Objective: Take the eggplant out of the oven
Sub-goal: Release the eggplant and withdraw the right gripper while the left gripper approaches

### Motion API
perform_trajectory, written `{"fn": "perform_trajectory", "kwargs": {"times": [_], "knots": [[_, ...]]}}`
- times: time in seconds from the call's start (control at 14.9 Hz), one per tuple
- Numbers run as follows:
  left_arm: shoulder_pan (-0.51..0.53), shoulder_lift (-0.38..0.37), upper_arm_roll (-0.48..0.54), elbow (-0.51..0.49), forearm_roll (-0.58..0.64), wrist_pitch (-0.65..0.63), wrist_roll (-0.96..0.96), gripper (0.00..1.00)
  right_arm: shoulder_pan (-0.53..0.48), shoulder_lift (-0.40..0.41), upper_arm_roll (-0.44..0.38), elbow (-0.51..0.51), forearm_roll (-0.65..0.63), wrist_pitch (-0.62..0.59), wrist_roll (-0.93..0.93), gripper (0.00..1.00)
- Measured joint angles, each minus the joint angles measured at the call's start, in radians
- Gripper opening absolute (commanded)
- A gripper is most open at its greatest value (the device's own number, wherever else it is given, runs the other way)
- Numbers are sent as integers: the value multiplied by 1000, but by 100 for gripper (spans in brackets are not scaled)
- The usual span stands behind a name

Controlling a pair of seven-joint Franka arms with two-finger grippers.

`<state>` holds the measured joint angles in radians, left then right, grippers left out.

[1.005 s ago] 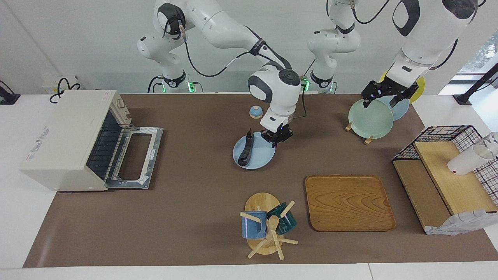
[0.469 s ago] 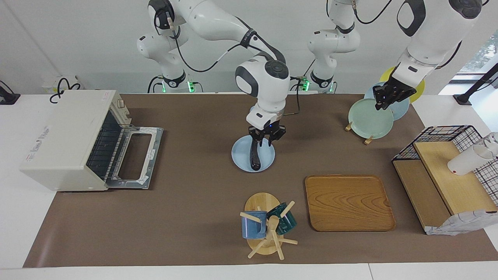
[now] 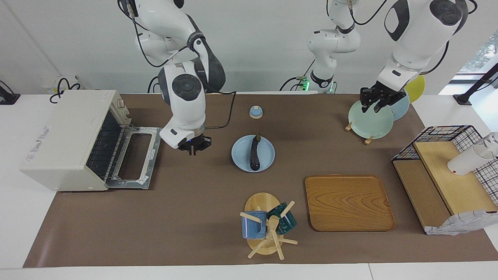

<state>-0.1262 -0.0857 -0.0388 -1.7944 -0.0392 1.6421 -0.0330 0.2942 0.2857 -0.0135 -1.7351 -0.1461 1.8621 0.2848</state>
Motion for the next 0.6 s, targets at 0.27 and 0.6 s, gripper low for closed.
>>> {"fn": "perform_trajectory", "kwargs": {"times": [0.27, 0.6], "knots": [[-167, 4, -6, -114, -53, 166, -112, 100, -107, -61, 0, -290, -70, 264, -65, 6], [-395, 137, -11, -181, -117, 454, -254, 100, -159, -110, 0, -404, -75, 326, -87, 8]]}}
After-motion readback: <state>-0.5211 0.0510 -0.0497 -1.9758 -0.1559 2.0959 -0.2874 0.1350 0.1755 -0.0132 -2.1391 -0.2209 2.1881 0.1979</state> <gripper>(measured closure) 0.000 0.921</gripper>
